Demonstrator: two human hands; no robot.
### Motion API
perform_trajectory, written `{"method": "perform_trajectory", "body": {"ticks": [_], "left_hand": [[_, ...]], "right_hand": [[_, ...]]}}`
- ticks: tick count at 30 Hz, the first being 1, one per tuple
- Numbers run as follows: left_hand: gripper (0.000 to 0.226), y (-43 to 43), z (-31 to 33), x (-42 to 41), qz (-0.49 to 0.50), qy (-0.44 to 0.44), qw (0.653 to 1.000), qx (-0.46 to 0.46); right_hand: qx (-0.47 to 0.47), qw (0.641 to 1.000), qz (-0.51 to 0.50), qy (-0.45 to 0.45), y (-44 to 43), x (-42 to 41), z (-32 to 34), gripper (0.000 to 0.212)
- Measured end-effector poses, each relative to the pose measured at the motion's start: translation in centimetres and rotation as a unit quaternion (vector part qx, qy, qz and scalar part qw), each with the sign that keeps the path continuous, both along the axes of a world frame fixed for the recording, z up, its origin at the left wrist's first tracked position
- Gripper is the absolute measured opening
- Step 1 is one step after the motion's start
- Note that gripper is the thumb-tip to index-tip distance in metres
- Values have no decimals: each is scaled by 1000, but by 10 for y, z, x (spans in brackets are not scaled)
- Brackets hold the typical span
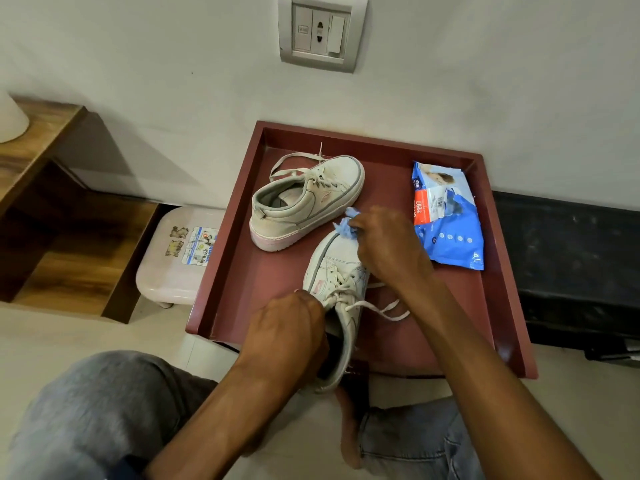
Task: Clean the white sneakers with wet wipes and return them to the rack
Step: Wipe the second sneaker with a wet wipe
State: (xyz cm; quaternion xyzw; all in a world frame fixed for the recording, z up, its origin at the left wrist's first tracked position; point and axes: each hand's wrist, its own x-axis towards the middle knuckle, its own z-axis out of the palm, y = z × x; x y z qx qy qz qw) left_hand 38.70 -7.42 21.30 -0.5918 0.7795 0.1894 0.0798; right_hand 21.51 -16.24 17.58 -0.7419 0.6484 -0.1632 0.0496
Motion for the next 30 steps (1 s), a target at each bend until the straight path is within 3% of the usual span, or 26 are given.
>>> {"method": "perform_trajectory", "body": {"ticks": [2,6,10,14,18,24,30], "left_hand": [[20,1,0,-1,-2,5,1000,-3],[18,-2,2,-1,-10,17,1000,4],[19,-6,2,3,-21,27,999,16],[18,-6,3,3,-29,33,999,16],[16,-7,4,3,-28,22,999,19],[17,-7,7,5,-42,14,999,15],[20,-2,7,2,-29,-7,1000,6]], "right_hand": [[30,998,-57,5,7,-3,3,12],[98,988,-119,23,20,-7,1,20],[96,983,-156,-6,5,-6,-10,15],[88,990,-107,-24,-10,8,-9,22],[40,998,-23,30,-4,24,-6,29],[41,998,54,5,-6,20,-10,44],[154,972,168,61,4,45,-5,22]]}}
